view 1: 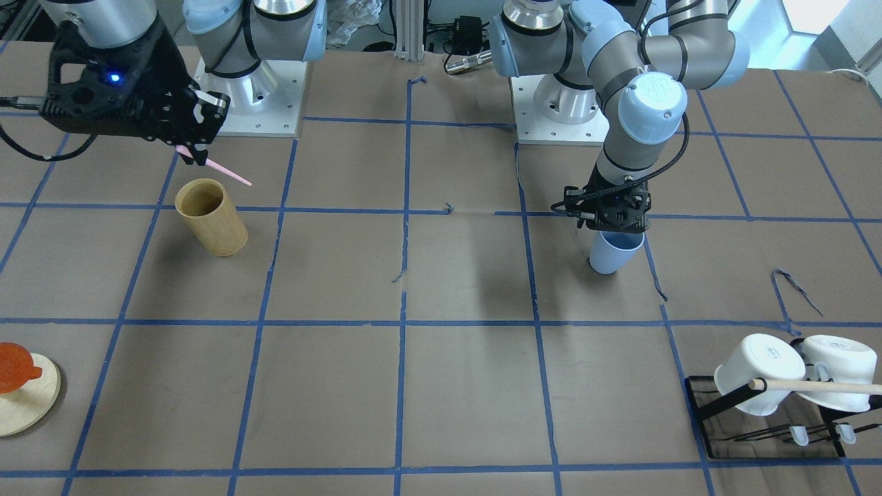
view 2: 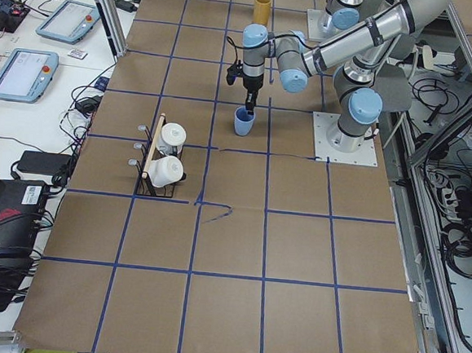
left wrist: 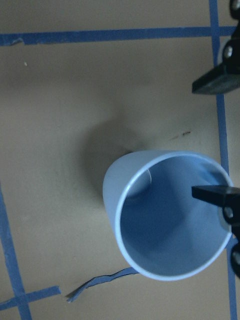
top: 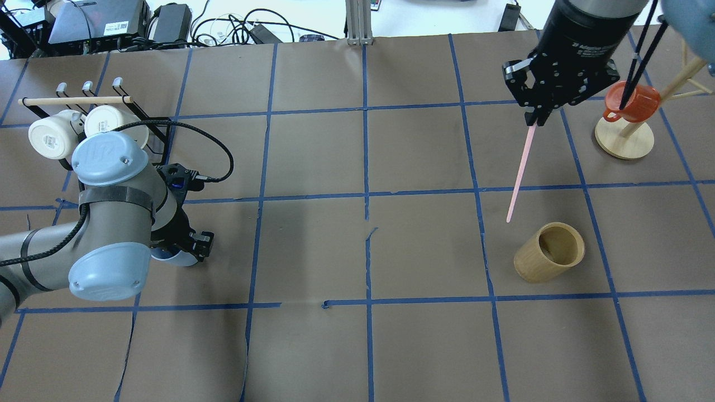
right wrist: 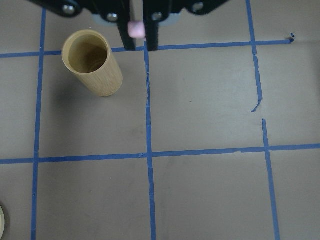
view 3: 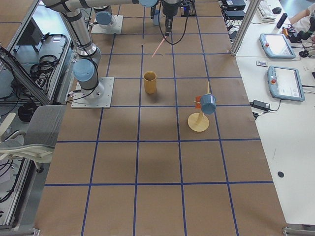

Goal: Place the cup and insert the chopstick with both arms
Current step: 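Grasp the light blue cup rim with the left gripper, then carry the blue cup toward the table center with the left gripper and release it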

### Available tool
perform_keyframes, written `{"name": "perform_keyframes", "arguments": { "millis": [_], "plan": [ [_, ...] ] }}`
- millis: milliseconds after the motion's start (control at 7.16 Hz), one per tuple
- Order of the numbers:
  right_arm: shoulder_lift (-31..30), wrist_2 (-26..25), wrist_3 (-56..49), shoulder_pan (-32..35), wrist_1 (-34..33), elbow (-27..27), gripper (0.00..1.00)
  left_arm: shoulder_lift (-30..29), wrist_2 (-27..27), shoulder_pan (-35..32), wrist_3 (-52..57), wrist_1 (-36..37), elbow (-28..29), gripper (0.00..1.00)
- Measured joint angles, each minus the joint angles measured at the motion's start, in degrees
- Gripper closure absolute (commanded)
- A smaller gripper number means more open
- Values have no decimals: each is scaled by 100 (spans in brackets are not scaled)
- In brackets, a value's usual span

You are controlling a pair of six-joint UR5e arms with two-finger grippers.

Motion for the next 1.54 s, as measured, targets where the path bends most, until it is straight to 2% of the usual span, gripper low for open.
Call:
{"name": "perform_keyframes", "arguments": {
  "millis": [419, 699, 978, 1118, 1397, 1537],
  "plan": [
    [66, 11, 219, 202, -146, 19, 100, -18, 25, 1, 13, 95, 34, 100],
    [87, -1, 250, 214, -193, 23, 100, -24, 18, -52, -381, 223, 201, 100],
    [92, -5, 258, 216, -222, 48, 100, -158, -377, -497, -1838, 68, 664, 100],
    [100, -1, 255, 217, -228, 55, 100, -318, -550, -936, -2865, -128, 1011, 100],
    [118, 5, 240, 217, -233, 59, 100, -821, -982, -1761, -4828, -530, 1847, 100],
    [121, 6, 228, 217, -233, 63, 100, -1163, -1147, -2056, -5397, -581, 2289, 100]
  ]
}}
